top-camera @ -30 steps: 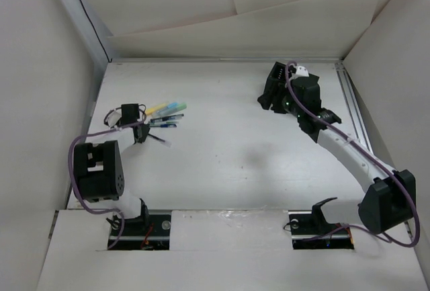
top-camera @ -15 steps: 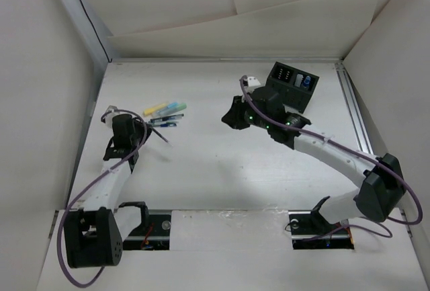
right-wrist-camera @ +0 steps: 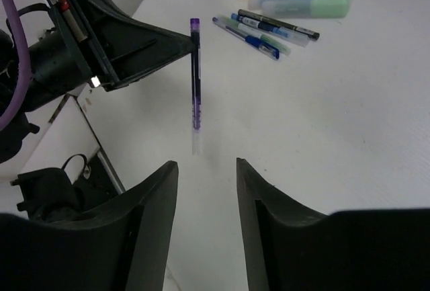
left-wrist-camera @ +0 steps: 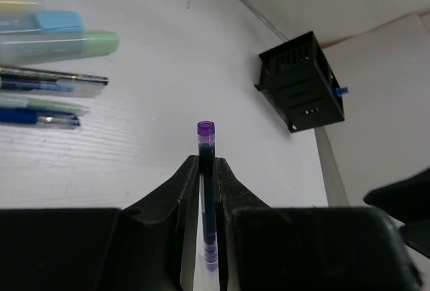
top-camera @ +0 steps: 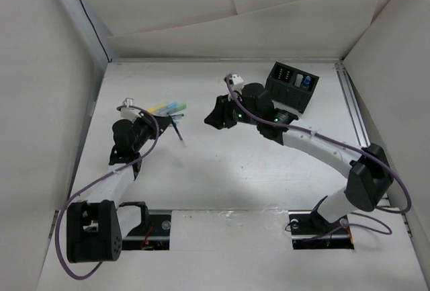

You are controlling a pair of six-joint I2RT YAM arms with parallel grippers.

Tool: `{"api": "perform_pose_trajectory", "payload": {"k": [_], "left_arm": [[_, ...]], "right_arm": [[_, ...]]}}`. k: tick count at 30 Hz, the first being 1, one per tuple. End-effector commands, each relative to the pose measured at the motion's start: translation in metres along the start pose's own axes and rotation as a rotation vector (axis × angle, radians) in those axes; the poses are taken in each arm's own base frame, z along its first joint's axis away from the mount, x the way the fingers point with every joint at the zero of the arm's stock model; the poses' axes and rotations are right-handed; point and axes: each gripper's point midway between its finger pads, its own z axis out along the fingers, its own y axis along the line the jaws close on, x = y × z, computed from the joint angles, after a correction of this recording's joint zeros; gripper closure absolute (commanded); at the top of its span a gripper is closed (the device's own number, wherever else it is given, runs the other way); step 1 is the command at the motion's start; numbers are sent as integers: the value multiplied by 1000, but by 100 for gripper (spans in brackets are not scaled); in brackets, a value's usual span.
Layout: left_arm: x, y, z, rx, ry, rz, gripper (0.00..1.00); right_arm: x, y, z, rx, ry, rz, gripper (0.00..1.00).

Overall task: Sort the stationery into containers
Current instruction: Place the pen in the storage box.

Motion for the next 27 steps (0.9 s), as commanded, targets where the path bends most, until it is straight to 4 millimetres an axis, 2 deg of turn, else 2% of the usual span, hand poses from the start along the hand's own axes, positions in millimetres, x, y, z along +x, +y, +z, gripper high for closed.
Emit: {"api": "perform_pose_trajectory", "payload": {"k": [1,4,5,7,13,16,19,23,24,27], "left_arm": [[1,-50,1,273,17,103,100],[18,-63,12,327,65,182,100],[29,-71,20,347,108,204,100],[42,-77,23,383,149,233,100],[49,-86,27,434,176,249,100],[52,-94,26,453,187,245,100],[58,-98,26,466,198,257,100],[66,-111,26,510,219,287,100],[67,-109,26,503,226,283,100],[72,-107,28,492,236,287,100]], "right_arm": [[-37,13,14,-107,-84,-41,53],[-43,11,26,-135,-72,-10,50],[-46,11,36,-145,-67,-11,50],[-51,4,43,-135,-71,7,47],[-63,-13,47,-78,-104,35,46],[-48,-31,56,-34,-63,68,46],[-44,-40,60,-19,-52,86,47],[-39,-36,65,-54,-26,97,48],[-34,-37,68,-61,-9,101,51],[-37,-33,67,-74,-12,98,55]]}}
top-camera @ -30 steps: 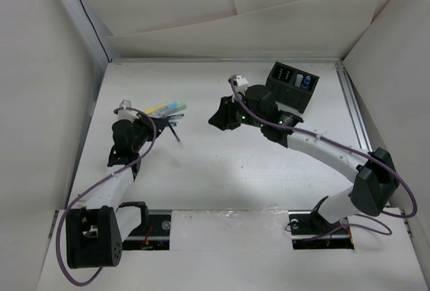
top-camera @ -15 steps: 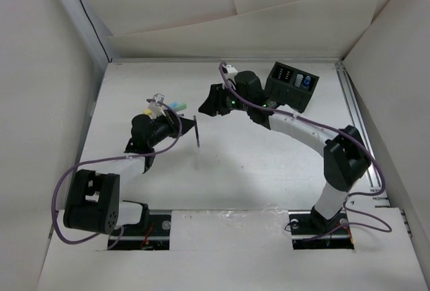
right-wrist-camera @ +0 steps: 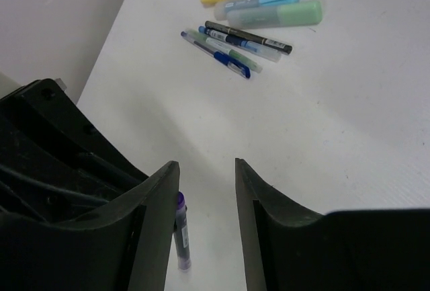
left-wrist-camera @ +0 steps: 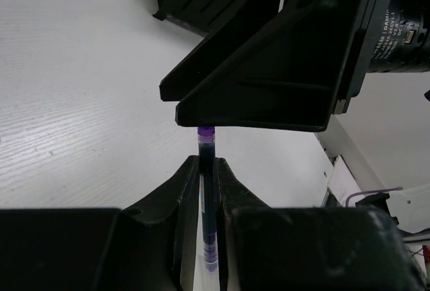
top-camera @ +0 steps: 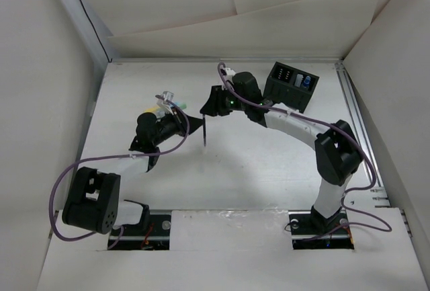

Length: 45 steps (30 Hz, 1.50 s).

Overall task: Sort the stationery into containers
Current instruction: Place the pen in the storage box.

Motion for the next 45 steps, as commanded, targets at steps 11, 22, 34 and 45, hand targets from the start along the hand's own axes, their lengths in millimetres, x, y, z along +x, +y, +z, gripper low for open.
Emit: {"api": "perform_pose_trajectory", "payload": {"k": [11,22,34,45], "left_arm": [[-19,-8,7,24,-48,71,100],[-21,-7,7,8,-59,69,100],[-21,-7,7,8,-59,69,100],[-23,-11,7,28,-63,71,59]], "right_arm": [[-3,26,1,-122,2,17,60],[11,24,3,-117,27,41,65],[8,24,4,-113,14,47,99],[-7,19,-3,-73,-44,51,100]]}}
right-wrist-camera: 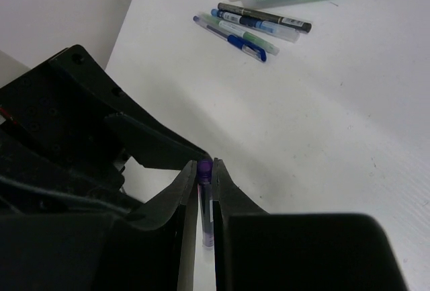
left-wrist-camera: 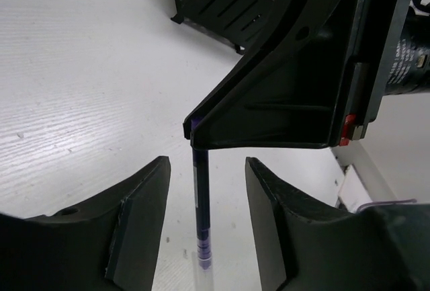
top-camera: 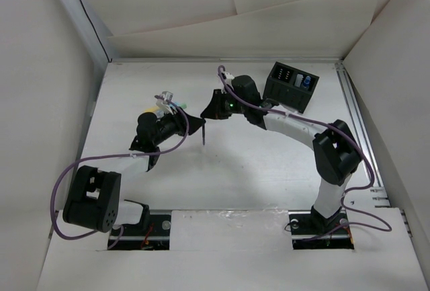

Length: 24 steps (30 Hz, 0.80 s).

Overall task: Sort the stationery into containers
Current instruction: Place the pen in the storage box.

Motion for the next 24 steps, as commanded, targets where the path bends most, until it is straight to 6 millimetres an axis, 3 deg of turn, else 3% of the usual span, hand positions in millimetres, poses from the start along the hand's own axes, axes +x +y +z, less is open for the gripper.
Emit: {"api": "perform_pose_trajectory", "payload": {"k": [1,5,9,12,13,15,16,19,20,22,24], "left_arm": [[-24,-21,4,70,-57,69,55],[-21,-22,2,77,-51,69,45],[-28,-26,-3,70,-83,81,44],[-33,-24,-7,36,-114,90,44],[-36,-25,-9,27,-123,90,44],[-39,-22,-10,-1,-137,83,44],[-40,-17,-10,-25,-145,86,42],[-39,-6,-10,-77,-151,68,42],[-33,1,-10,-105,-132,50,42],[-35,7,-7,-137,-127,37,44],[-32,15,-6,-168,-122,25,45]], "right_arm": [[-28,10,-8,-20,-97,-26,100],[-43,-2,-15,16,-141,-18,100],[-80,-24,-42,63,-232,-17,100],[-123,-58,-82,139,-346,-6,100],[-143,-84,-105,197,-407,13,100],[-168,-105,-138,282,-491,20,100],[-191,-133,-167,375,-578,40,100],[-228,-163,-222,520,-719,56,100],[-239,-188,-249,612,-787,80,100],[-265,-214,-280,697,-873,95,100],[-277,-230,-292,747,-914,106,100]]}}
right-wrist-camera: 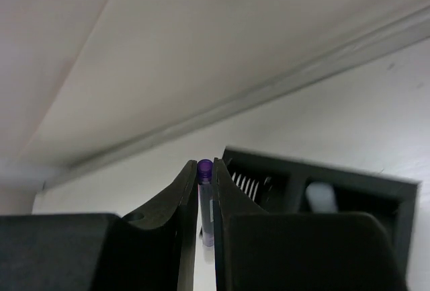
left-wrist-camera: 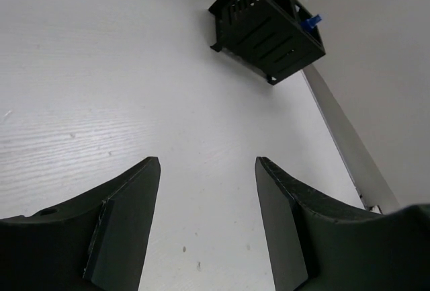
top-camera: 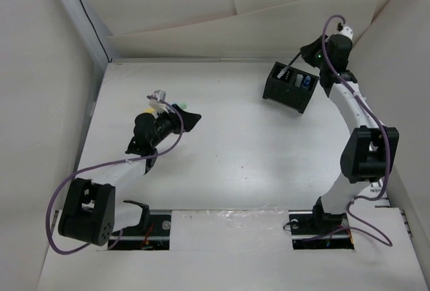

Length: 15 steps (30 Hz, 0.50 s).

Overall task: Sort the stationery into containers
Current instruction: Place the pen in the storage box.

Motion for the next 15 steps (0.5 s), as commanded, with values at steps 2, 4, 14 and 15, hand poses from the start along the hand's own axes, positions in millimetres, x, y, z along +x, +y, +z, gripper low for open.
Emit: {"api": "perform_pose_trajectory", "payload": {"k": [2,4,14,15], "left_arm": [[-8,15,7,-87,-20,1,46],[-10,24,5,-127,-31,-6,46],[-12,75,-5,-376,-70,-71,46],[-15,78,-5,-400,-81,-80,46]], "right_arm": [[-59,-18,22,110,-170,-30,100],[-64,-26,38,129,-177,-57,100],[-23,-28,56,194,-114,-167,100],[-16,-28,57,200,-103,-179,100]]}}
